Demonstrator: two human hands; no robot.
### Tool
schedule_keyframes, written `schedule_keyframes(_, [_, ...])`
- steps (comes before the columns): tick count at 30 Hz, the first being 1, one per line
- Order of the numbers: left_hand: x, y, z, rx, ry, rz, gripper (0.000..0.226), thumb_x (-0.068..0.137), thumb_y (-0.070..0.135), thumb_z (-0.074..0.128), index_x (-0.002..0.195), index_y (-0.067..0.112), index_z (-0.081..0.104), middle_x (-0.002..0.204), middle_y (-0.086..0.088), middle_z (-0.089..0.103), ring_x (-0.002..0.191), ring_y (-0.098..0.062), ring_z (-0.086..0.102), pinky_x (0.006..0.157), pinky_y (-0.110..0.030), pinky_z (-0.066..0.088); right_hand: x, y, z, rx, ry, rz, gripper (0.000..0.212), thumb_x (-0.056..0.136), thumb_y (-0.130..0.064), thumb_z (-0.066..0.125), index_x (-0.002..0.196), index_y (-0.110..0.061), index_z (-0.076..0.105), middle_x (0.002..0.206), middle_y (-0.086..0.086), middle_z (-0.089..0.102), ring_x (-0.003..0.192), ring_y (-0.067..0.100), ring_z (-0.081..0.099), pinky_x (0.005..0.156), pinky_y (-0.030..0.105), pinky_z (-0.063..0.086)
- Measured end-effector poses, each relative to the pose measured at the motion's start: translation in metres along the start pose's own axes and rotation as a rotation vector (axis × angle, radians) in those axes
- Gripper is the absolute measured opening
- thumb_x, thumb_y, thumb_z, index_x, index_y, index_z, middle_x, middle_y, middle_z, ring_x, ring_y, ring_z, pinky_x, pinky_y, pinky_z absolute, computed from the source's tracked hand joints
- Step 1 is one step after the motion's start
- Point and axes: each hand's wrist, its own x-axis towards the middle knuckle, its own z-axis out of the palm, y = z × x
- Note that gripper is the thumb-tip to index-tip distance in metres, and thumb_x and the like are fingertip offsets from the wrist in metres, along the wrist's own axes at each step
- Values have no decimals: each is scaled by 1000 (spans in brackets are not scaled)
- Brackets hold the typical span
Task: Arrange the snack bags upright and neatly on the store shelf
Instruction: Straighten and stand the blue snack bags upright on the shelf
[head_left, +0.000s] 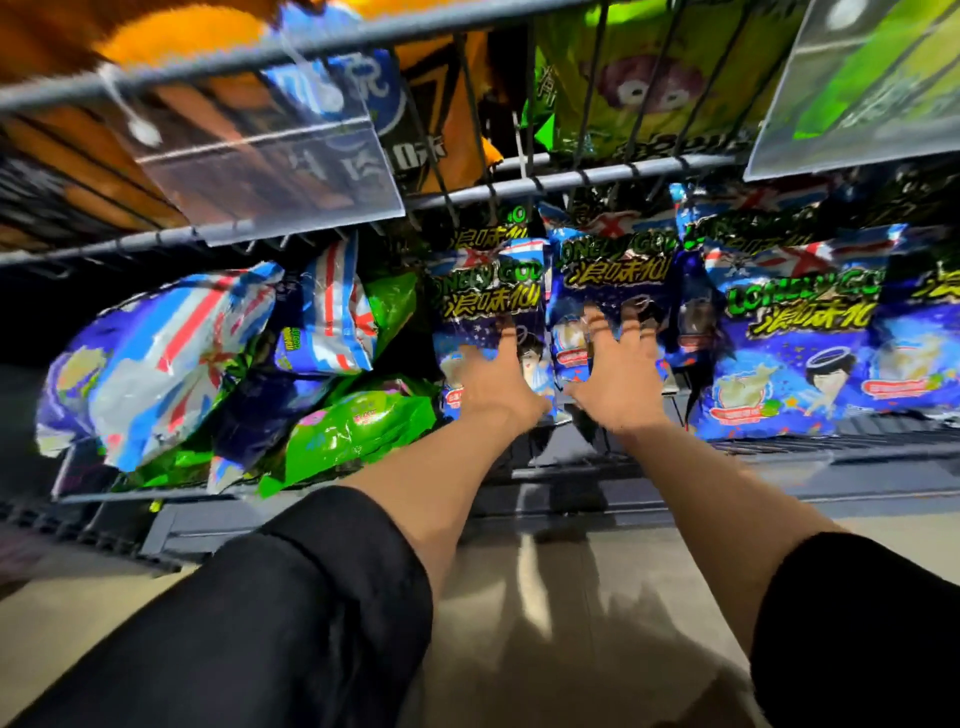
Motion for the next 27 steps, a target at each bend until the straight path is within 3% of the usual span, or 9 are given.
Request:
schedule_keyframes(3, [-30,-3,-8,20,10,105,83,79,29,70,147,22,23,143,-18,34,132,-35,38,104,-44,40,-17,-24,-6,89,32,-53,91,79,-31,70,150,-21,14,149,22,24,136,40,25,111,45,27])
schedule_keyframes(7, [-70,-22,-42,46,205,225,61,82,18,62,138,12,39,137,-14,44,128,-32,43,104,-39,37,-42,-71,-22,228,48,-147,74,82,-32,66,143,-14,28,141,19,35,130,39,35,106,45,35])
schedule_keyframes(10, [-99,-44,-72,128,334,393,57,84,12,59,138,10,41,141,-13,43,131,-30,40,107,-33,31,-62,-97,-37,293,57,-257,68,83,-28,63,142,-14,32,134,16,42,124,38,42,102,43,39])
schedule_keyframes(12, [-121,-61,-89,197,350,481,59,83,8,59,139,7,41,145,-15,40,137,-30,34,112,-32,27,-73,-105,-46,319,33,-308,72,83,-31,63,145,-15,29,141,15,39,128,36,39,105,43,38])
schedule_keyframes(14, [-139,-78,-104,265,433,526,60,76,5,65,133,3,49,141,-19,45,135,-34,38,111,-38,32,-83,-111,-54,350,-4,-334,76,84,-36,64,147,-17,26,148,12,35,135,31,34,110,42,34])
schedule_keyframes(17, [-156,-105,-126,321,615,502,60,62,9,76,119,1,59,129,-21,56,125,-39,50,101,-48,46,-98,-125,-62,382,-35,-396,78,84,-37,66,148,-16,26,147,12,37,136,30,35,111,40,32])
schedule_keyframes(19, [-167,-118,-139,337,661,442,62,62,14,76,120,1,57,135,-21,51,128,-40,46,104,-50,42,-111,-139,-64,395,-62,-469,78,84,-36,67,147,-13,27,147,12,38,135,29,36,111,38,32])
schedule_keyframes(24, [-187,-156,-150,294,780,193,83,64,14,77,136,-3,39,143,-24,38,133,-43,37,109,-46,32,-141,-184,-56,536,-144,-646,80,82,-28,70,148,-18,26,151,7,34,141,22,30,114,32,26])
schedule_keyframes(27, [-182,-171,-155,186,706,132,97,71,25,78,146,1,22,153,-18,26,140,-35,27,114,-42,26,-149,-204,-45,636,-187,-679,84,82,-20,70,150,-24,20,154,4,29,143,19,26,115,39,29])
